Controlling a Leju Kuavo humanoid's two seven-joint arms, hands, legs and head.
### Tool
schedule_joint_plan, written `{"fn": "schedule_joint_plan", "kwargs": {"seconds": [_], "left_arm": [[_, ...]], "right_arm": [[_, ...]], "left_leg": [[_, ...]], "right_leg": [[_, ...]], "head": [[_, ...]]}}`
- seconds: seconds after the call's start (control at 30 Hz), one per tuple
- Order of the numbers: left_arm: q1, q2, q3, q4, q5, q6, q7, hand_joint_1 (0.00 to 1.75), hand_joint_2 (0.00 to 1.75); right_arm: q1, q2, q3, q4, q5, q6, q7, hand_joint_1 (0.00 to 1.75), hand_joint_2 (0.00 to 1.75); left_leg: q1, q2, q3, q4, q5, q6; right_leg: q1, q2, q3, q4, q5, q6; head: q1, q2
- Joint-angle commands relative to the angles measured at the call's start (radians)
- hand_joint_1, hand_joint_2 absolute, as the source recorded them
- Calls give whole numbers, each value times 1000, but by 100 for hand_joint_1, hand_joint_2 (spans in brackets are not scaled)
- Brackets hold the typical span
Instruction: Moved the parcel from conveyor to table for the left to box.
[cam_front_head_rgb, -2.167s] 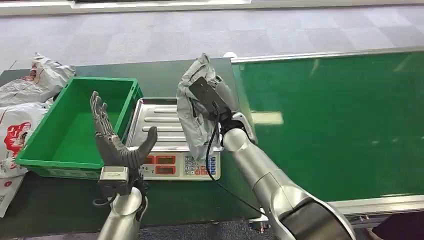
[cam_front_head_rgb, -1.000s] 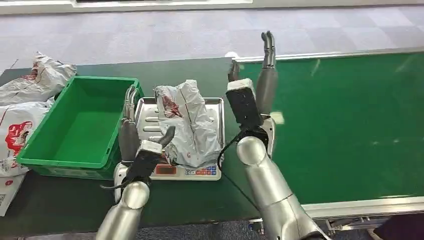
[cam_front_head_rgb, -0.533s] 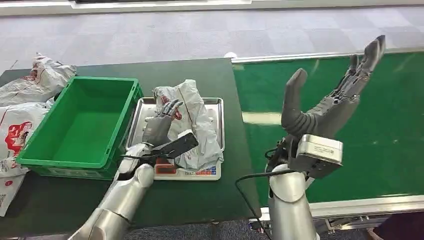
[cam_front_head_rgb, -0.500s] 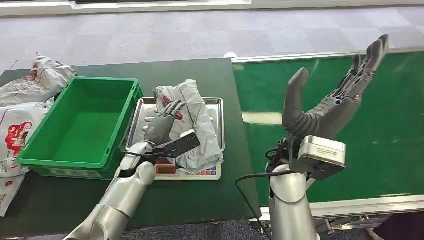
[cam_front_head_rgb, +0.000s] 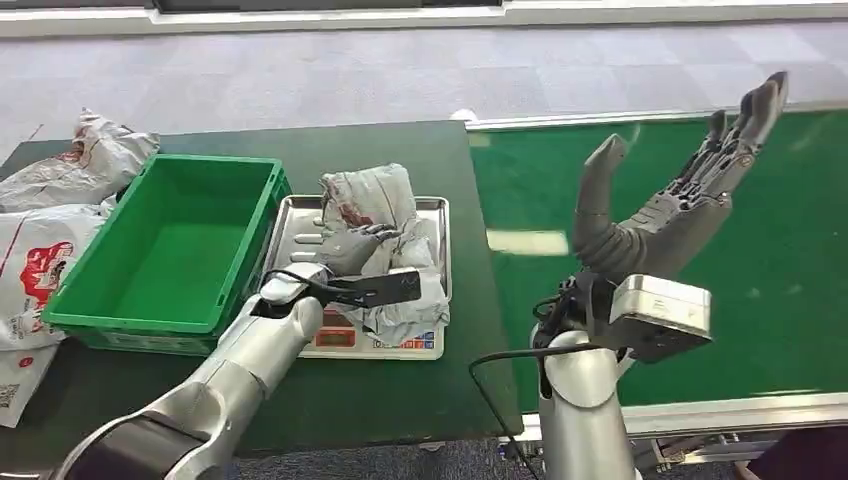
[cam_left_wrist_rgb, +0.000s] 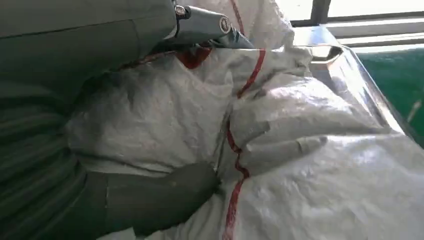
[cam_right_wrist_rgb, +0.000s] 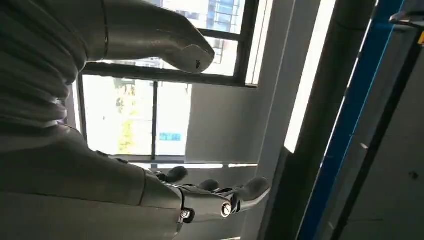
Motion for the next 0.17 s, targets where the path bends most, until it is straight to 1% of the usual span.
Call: {"fn": "schedule_joint_plan", "kwargs": {"seconds": [0.03, 0.17], "left_arm": [[-6, 16, -50, 114, -10, -18, 4, 175, 175], [-19, 13, -48, 113, -8, -15, -6, 175, 175]], "right_arm": [[-15, -16, -7, 50, -5, -3, -3, 0, 175], [-11, -19, -13, 50, -15, -3, -7, 0, 175]], "left_leg": [[0, 2, 1, -1, 1, 1], [-1, 1, 1, -1, 2, 1]], "right_leg": [[0, 1, 0, -1, 2, -1], [0, 1, 0, -1, 2, -1]], "head": [[0, 0], [0, 0]]}}
